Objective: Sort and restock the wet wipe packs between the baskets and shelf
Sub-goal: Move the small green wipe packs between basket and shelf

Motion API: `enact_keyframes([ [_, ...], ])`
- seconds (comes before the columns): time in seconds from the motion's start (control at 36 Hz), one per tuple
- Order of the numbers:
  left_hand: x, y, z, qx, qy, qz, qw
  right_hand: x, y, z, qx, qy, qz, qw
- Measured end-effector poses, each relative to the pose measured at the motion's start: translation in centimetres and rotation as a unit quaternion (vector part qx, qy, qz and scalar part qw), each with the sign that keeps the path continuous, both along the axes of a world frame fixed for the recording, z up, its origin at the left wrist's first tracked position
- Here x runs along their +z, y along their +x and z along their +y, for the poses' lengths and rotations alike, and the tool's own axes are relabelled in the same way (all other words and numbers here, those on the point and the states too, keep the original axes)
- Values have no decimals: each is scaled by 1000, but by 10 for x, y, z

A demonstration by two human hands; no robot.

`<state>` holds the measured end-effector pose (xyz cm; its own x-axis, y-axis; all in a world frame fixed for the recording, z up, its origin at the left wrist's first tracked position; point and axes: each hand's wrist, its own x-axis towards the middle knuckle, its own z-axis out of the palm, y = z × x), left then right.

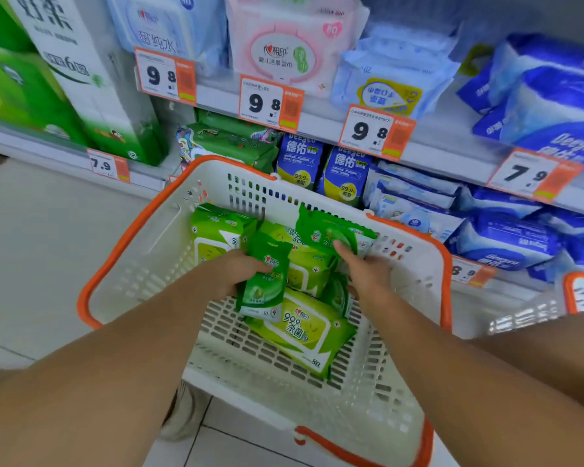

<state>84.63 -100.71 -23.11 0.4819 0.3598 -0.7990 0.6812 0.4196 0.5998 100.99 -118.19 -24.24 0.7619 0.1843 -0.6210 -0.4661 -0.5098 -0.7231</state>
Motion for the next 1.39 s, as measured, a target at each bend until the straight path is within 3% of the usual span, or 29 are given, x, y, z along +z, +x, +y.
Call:
enact_keyframes([
  [0.08,-5,-3,-3,29,-17,-10,999,2,-5,-2,-5,-30,-149,988],
  [0.17,-6,-4,-4,54,-35,-16,998,5,1,-3,123,-47,-264,956],
  [0.28,-1,-6,-5,81,-45,5,996,8,2,0,175,-22,-296,939],
  [0.39,5,-5,-8,106,-49,4,993,7,-3,7,177,62,-202,961],
  [0.47,11,-3,-11,136,-72,-15,988,4,-1,14,226,19,-147,963],
  [0.56,16,-4,-11,172,-80,-26,982,15,-4,13,190,58,52,979],
  [0.64,19,-8,-9,202,-87,-38,975,23,-12,-4,78,191,265,942],
  [0.69,21,-8,-11,218,-89,-49,971,19,-19,-18,45,236,320,916],
  [0.78,24,-4,-17,208,-106,-75,969,10,-34,-21,90,207,321,920],
  [0.86,26,-2,-25,114,-110,-101,982,7,-43,-9,210,130,268,931],
  [0.92,8,-5,-24,77,-49,-76,993,12,-44,-2,312,73,240,916],
  [1.03,-8,-11,-20,117,45,-41,991,8,-24,-6,463,-85,167,867],
  [1.11,7,-13,-22,101,114,-21,988,-21,9,-24,380,-220,0,899],
  [1.17,2,-18,-18,93,155,-9,983,-35,20,-34,307,-246,-44,918],
  [1.25,-3,-25,-14,61,180,3,982,-47,13,-31,213,-164,99,958],
  [1.39,-5,-32,-13,52,165,-1,985,-77,9,-26,108,-126,160,973],
])
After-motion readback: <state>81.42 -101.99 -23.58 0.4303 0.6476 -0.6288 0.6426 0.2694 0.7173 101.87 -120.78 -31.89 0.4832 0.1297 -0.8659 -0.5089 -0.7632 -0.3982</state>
